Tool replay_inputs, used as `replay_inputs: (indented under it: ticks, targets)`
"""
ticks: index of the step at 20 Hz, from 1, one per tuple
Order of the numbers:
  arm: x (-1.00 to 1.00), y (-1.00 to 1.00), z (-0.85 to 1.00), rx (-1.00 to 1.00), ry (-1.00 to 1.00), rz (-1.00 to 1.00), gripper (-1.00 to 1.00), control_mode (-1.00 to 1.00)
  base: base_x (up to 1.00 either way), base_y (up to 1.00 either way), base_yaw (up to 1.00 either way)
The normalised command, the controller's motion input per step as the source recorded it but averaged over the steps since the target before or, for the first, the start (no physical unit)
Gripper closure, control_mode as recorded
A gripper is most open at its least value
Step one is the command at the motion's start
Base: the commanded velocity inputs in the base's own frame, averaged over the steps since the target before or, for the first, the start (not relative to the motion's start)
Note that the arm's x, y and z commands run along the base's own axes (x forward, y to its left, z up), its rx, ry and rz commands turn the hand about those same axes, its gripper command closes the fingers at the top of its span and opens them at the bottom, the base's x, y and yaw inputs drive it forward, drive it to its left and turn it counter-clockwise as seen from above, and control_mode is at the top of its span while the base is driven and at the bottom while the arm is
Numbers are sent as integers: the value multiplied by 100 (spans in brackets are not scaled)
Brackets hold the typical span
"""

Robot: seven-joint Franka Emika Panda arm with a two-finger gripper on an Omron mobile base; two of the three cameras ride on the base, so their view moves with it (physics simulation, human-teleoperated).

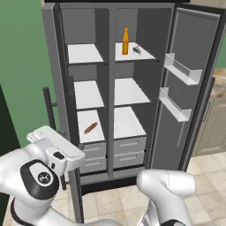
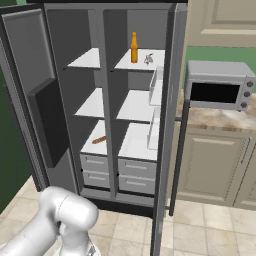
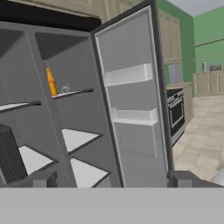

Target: Pick up the frozen fish from the freezer, place it on any shelf in the fridge, and close the fridge and freezer doors when done.

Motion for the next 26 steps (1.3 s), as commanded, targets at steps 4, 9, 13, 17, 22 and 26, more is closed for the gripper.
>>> replay_inputs:
  ticks: [4,9,13,17,22,26]
  targets:
    - [57,10,-19,0,0,-20,-100,-100,0,0,0]
    - [40,-1,-49,-4,0,0,-100,-100,0,0,0]
    - [62,9,-36,-2,0,4,-100,-100,0,0,0]
    - [80,18,-19,0,0,10,-100,-100,0,0,0]
    - [58,10,-2,0,0,8,-100,-100,0,0,0]
    - [29,11,0,-1,0,6,-100,-100,0,0,0]
